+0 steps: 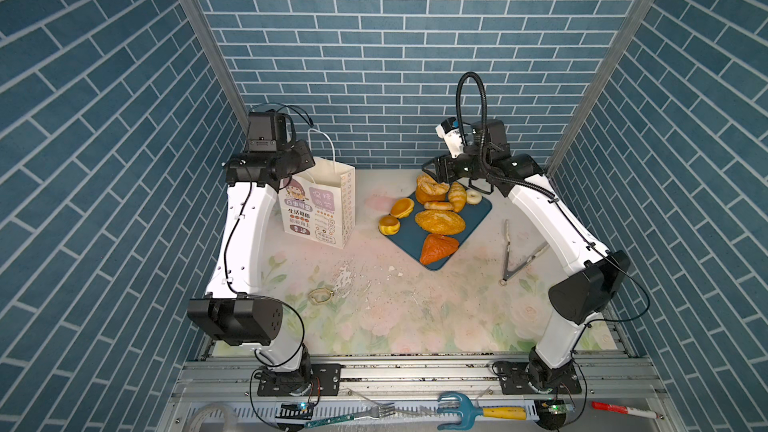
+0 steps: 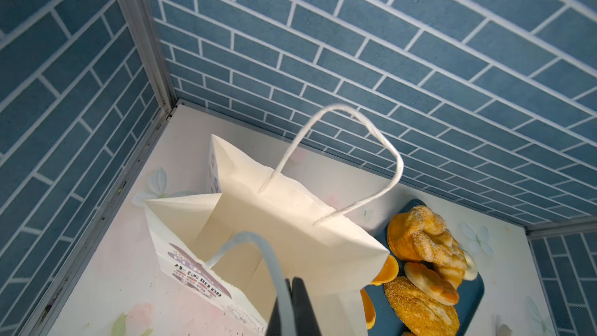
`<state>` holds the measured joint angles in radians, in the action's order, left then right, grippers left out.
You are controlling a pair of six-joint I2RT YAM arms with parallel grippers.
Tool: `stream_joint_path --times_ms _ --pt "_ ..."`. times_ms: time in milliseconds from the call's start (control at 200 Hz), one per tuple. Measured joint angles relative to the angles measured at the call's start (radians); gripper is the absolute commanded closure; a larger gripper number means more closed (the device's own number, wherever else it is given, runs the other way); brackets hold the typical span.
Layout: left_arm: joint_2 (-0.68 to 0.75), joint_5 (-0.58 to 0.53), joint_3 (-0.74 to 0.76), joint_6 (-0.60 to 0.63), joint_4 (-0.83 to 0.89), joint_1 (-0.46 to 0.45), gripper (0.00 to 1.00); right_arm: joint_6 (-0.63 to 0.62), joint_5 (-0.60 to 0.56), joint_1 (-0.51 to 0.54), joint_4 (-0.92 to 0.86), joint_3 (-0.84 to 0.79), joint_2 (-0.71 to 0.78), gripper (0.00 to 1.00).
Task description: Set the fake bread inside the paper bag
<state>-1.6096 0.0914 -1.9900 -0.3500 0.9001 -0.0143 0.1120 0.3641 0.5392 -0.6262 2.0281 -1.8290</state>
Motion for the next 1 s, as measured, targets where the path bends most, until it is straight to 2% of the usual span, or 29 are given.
stream_joint_path --times_ms 245,580,750,910,1000 --pt "-0.024 0.136 -0.052 0.062 0.014 -0.006 1.00 0.080 0.008 0.080 -0.065 0.266 -0.140 0.33" --pt "-0.027 0.161 -0.117 0.151 0.073 -0.089 1.00 0.217 0.037 0.146 -0.109 0.333 -0.185 0.29" --pt "-0.027 0.167 -0.150 0.184 0.085 -0.125 1.00 0.251 -0.001 0.163 -0.138 0.364 -0.217 0.30" --pt "-0.043 0.179 -0.192 0.214 0.107 -0.164 1.00 0.262 -0.022 0.172 -0.160 0.425 -0.272 0.33" --pt "-0.051 0.182 -0.203 0.224 0.117 -0.178 1.00 0.266 -0.054 0.177 -0.170 0.443 -0.286 0.43"
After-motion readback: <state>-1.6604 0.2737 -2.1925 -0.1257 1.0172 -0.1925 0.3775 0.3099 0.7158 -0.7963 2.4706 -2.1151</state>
